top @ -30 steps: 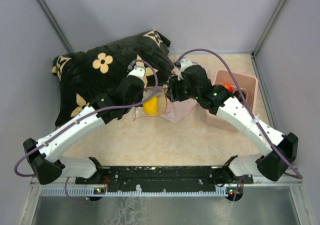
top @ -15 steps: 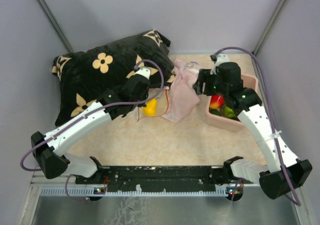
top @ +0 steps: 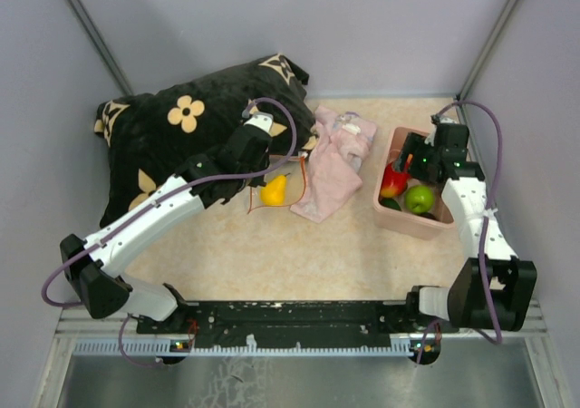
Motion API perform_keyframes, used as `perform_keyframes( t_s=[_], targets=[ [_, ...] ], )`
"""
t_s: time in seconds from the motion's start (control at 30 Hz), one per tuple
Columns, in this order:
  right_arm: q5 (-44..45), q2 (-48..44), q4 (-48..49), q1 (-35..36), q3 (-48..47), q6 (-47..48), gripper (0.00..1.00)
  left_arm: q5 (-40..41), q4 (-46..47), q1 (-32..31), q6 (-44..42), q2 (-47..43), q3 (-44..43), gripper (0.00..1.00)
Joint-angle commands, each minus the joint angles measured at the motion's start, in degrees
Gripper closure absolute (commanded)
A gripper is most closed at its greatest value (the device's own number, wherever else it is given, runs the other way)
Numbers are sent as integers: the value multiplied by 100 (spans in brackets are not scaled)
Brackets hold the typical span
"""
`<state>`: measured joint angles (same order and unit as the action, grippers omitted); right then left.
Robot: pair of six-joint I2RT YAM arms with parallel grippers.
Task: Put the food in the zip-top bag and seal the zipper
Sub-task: Pick up the fake fruit from the bin.
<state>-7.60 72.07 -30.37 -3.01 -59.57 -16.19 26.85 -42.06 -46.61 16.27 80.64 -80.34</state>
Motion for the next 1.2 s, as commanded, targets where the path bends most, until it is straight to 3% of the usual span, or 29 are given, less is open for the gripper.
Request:
perform_keyframes(
  t_s=[0.0,0.4,0.77,1.17],
  targets=[
    [-264,319,912,-397,112,-151,28,12,10,115,-4,68,-181,100],
    [-769,1492,1649,-472,71,-341,25,-16,-12,574,-31,33,35,100],
    [-1212,1993,1309,-472,-142,-31,22,-142,5,706,14,21,77,100],
    [-933,1159,1080,-472,37,41,55,-167,-30,706,73,39,80,100]
  ],
)
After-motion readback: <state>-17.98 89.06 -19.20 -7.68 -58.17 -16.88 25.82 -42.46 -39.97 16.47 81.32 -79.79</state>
